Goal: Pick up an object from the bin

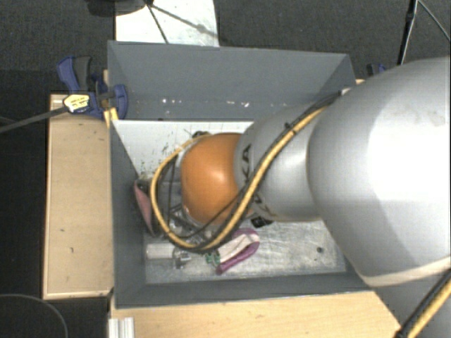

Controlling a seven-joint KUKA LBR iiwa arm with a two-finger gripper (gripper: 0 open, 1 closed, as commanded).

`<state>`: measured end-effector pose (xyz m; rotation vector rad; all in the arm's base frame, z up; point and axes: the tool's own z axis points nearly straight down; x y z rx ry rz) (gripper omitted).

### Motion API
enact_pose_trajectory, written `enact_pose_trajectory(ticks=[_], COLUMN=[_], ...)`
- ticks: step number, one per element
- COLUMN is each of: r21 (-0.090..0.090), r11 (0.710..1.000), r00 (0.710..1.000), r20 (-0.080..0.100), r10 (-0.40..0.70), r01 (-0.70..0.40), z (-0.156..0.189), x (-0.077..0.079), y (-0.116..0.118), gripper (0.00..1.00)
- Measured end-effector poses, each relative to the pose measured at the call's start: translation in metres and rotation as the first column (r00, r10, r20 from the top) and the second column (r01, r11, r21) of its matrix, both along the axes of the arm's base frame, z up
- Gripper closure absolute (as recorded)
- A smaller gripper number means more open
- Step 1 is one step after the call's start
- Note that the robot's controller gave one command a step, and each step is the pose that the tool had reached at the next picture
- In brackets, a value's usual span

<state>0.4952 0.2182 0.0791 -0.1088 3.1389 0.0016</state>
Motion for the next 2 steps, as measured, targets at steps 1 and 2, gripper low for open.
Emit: enact_pose_trajectory(ticks=[1, 2], r21=[0.003, 0.005], r11=[1.000, 1.000], r00=[1.000, 1.000], r20=[0.008, 0.009], r10=[0.028, -0.028], r01=[-0.028, 0.028], z=[0.105, 0.193], x=[-0.009, -0.009], y=[0.005, 0.019], gripper=[1.00, 1.00])
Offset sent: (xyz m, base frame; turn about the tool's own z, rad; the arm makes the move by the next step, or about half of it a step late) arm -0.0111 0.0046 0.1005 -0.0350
